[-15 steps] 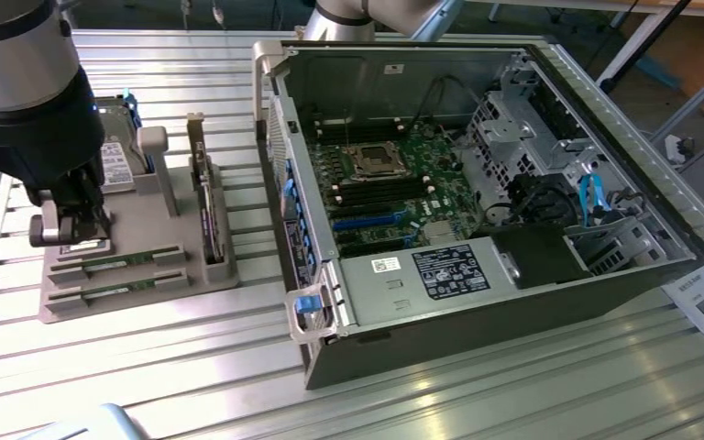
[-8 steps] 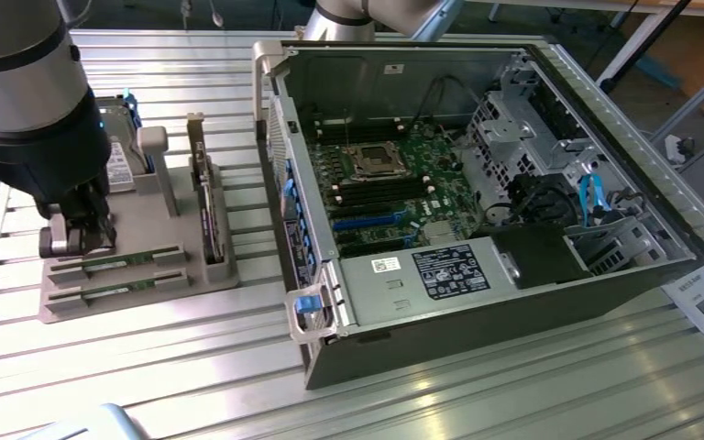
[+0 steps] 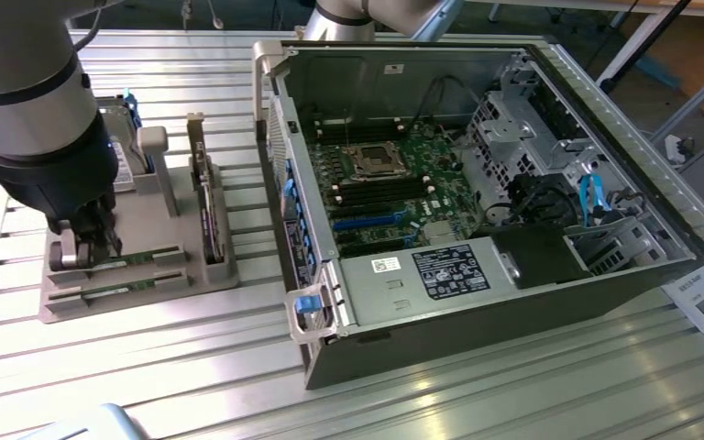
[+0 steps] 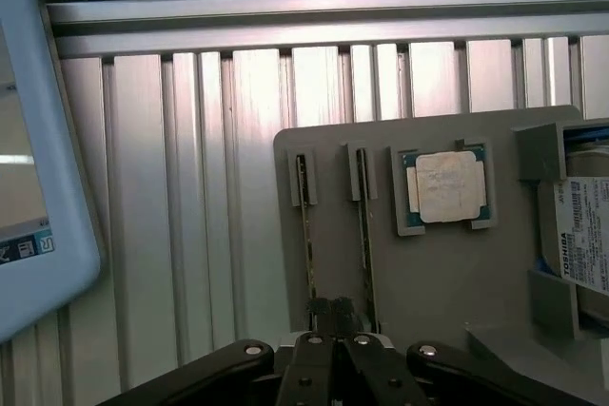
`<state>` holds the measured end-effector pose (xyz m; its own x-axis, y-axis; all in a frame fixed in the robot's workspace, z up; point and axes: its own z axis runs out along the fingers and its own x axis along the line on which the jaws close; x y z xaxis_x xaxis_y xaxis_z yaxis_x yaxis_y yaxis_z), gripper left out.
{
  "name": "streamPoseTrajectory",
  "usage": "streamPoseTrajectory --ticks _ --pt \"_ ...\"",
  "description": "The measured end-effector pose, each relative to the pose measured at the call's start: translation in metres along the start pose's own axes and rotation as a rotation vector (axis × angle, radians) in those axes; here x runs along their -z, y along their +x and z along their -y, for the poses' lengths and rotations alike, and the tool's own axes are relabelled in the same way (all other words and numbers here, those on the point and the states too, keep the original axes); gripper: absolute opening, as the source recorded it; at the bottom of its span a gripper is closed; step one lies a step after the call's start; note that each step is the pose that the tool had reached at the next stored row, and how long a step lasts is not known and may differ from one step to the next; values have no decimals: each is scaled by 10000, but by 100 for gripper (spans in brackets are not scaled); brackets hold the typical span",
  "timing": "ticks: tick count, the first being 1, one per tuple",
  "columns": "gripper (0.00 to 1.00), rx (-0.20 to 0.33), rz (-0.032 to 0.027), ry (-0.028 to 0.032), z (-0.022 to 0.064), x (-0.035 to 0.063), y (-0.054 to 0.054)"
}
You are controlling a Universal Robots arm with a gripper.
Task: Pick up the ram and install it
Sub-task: 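Pick up the ram and move it above insertion slot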
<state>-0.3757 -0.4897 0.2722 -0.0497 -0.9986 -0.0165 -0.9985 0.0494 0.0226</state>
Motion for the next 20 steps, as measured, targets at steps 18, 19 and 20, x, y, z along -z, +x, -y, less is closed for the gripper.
streamPoseTrajectory --ticks 18,19,20 --pt "11 1 0 17 3 -99 10" --pt "11 1 0 17 3 -99 10" --pt "17 1 1 17 3 -99 10"
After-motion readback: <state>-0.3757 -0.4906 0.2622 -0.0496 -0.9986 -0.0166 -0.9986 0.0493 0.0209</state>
